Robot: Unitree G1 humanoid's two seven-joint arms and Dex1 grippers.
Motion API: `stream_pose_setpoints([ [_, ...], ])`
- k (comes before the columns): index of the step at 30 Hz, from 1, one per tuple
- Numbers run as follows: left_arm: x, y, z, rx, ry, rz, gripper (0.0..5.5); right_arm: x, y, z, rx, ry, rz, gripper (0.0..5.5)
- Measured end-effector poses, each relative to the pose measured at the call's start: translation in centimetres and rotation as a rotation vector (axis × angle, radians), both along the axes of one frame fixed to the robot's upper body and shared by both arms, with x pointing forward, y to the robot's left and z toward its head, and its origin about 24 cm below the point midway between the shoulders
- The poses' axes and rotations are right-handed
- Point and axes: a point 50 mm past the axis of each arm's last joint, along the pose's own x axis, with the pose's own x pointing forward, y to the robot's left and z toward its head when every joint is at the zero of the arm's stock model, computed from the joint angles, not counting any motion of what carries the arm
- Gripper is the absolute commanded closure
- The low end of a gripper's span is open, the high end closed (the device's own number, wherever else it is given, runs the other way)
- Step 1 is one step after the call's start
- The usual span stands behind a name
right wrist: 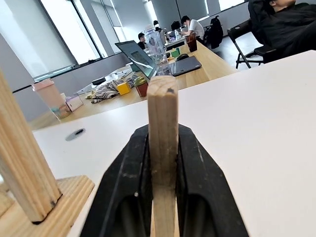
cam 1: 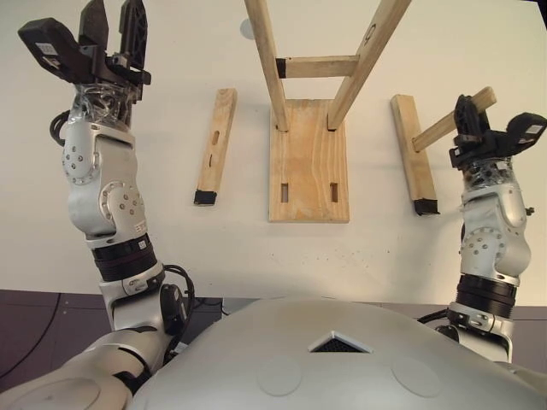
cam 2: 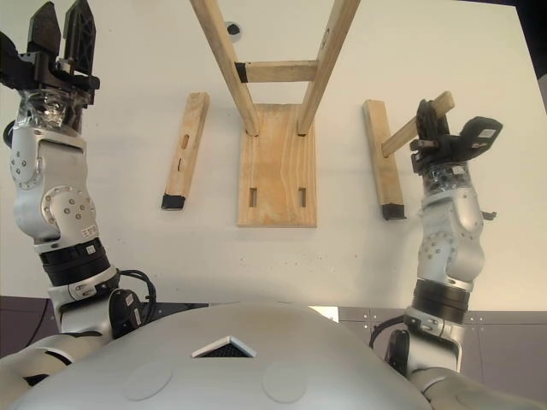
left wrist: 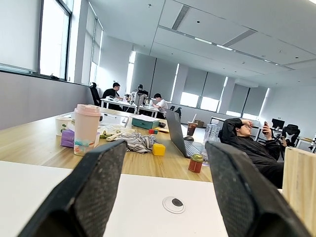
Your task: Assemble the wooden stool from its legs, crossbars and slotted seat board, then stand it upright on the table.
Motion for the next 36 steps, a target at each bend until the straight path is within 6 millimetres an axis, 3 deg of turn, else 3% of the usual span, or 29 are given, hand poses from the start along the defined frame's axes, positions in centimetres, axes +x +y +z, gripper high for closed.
stream_pose_setpoints([
  [3,0.1,0.0,-0.2,0.0,0.008,0.001,2.59,-1.0,1.3,-0.7,-0.154,-0.032,0.073,5.1],
  [9,0.1,0.0,-0.2,0.0,0.012,0.0,2.59,-1.2,1.4,-1.0,-0.17,-0.052,0.09,5.1],
  [11,0.1,0.0,-0.2,-0.001,0.012,0.003,2.59,-1.2,1.3,-1.1,-0.166,-0.05,0.093,4.66],
  [13,0.1,0.1,-0.3,0.0,0.015,0.009,2.59,-2.4,1.0,-3.6,-0.146,0.105,0.096,4.29],
  [14,0.1,0.2,-0.3,0.001,0.017,0.01,2.59,-2.8,0.9,-3.9,-0.151,0.131,0.103,4.12],
  [18,0.0,-0.6,0.3,0.022,-0.007,-0.004,2.59,-2.5,-0.2,-1.0,-0.252,0.145,0.191,3.5],
  [22,-0.2,-0.9,-0.1,0.041,0.009,-0.002,2.59,-3.2,-1.1,-1.1,-0.286,0.378,0.262,2.76],
  [26,-0.7,-1.0,-1.1,0.065,0.045,0.007,2.59,-3.5,-0.9,-1.4,-0.304,0.47,0.29,2.19],
  [29,-0.9,-0.9,-1.6,0.082,0.061,0.016,2.59,-4.1,-0.5,-2.2,-0.322,0.532,0.315,2.19],
  [36,-0.9,-1.1,-1.6,0.084,0.062,0.009,2.59,-3.8,-0.8,-2.0,-0.474,0.543,0.322,3.31],
])
